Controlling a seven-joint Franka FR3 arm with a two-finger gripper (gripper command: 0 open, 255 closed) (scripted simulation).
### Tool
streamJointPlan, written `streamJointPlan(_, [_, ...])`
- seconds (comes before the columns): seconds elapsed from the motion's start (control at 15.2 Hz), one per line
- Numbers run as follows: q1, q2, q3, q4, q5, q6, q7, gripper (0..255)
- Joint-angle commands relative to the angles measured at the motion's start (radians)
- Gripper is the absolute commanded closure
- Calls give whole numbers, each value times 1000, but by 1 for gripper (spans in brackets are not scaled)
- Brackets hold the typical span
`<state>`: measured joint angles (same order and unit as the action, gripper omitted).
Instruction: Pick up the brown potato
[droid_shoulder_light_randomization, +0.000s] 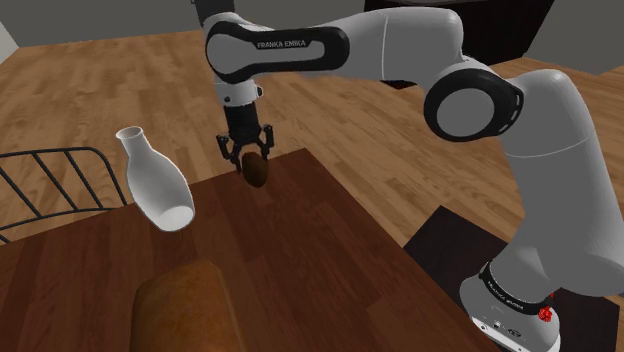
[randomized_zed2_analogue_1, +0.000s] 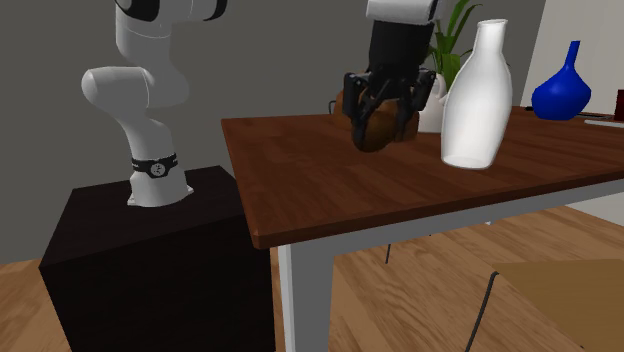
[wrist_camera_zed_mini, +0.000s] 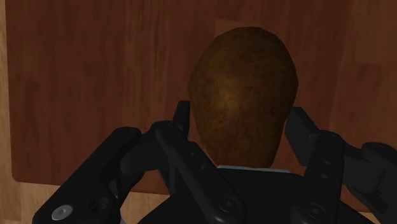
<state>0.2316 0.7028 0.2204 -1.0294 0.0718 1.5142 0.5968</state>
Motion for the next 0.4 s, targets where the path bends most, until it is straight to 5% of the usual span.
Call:
streamJointPlan(0.0, [3, 12, 0, 49, -2, -37, 4, 255])
streamJointPlan(0.33, [8, 25, 1, 114, -3, -88, 11, 255])
